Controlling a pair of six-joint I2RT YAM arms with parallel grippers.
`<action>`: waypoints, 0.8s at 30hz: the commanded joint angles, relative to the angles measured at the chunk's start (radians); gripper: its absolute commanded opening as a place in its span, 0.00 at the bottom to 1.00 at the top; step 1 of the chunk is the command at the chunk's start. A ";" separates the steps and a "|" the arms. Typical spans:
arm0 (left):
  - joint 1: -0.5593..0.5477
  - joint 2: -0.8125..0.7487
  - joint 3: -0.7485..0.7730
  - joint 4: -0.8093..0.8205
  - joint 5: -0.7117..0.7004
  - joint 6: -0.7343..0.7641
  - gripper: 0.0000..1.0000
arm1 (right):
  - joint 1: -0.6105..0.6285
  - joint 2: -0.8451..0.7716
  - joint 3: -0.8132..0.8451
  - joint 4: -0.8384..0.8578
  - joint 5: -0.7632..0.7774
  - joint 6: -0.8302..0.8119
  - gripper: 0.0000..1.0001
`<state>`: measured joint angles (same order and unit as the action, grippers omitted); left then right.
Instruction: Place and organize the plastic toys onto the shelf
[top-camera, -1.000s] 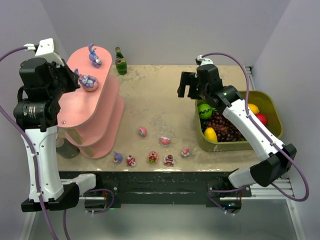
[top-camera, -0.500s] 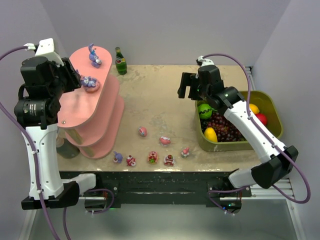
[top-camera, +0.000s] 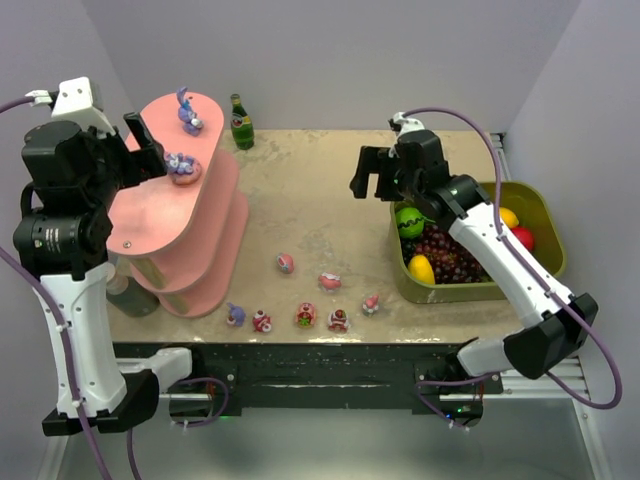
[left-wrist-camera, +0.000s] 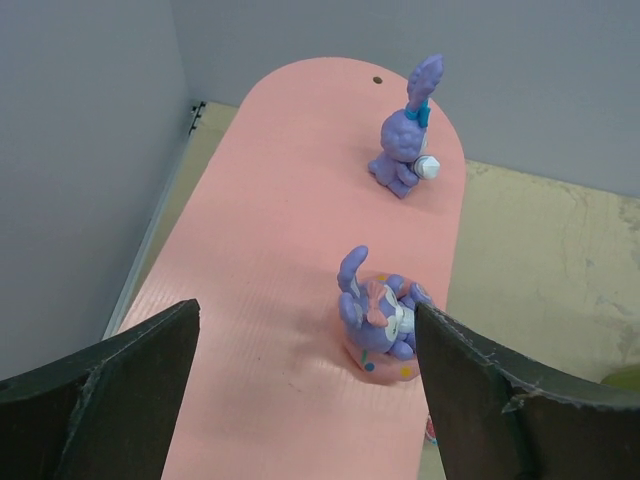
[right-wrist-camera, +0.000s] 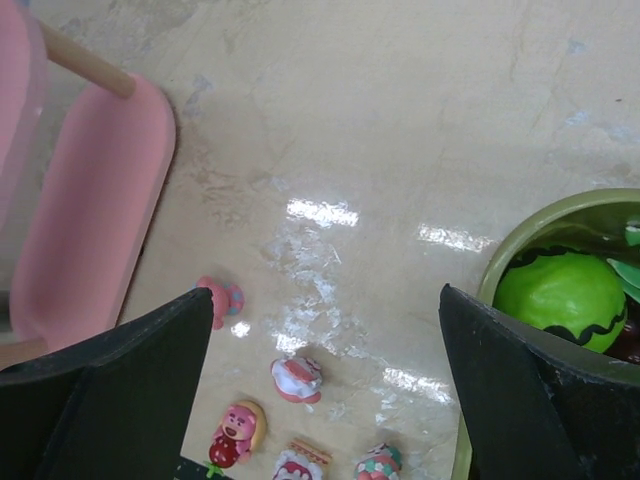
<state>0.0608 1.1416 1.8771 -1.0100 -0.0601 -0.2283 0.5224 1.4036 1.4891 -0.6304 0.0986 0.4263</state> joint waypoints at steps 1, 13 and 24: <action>0.007 -0.051 0.040 0.059 0.043 -0.002 0.92 | 0.028 -0.046 -0.030 0.092 -0.173 -0.056 0.99; 0.007 -0.149 -0.035 0.244 0.310 -0.028 0.91 | 0.542 0.161 -0.026 0.202 -0.224 -0.218 0.98; -0.029 -0.144 -0.091 0.294 0.316 -0.100 0.91 | 0.737 0.357 -0.093 0.422 -0.051 -0.219 0.96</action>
<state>0.0513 0.9829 1.8027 -0.7551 0.2501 -0.2920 1.2259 1.7355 1.4166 -0.3565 -0.0479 0.2173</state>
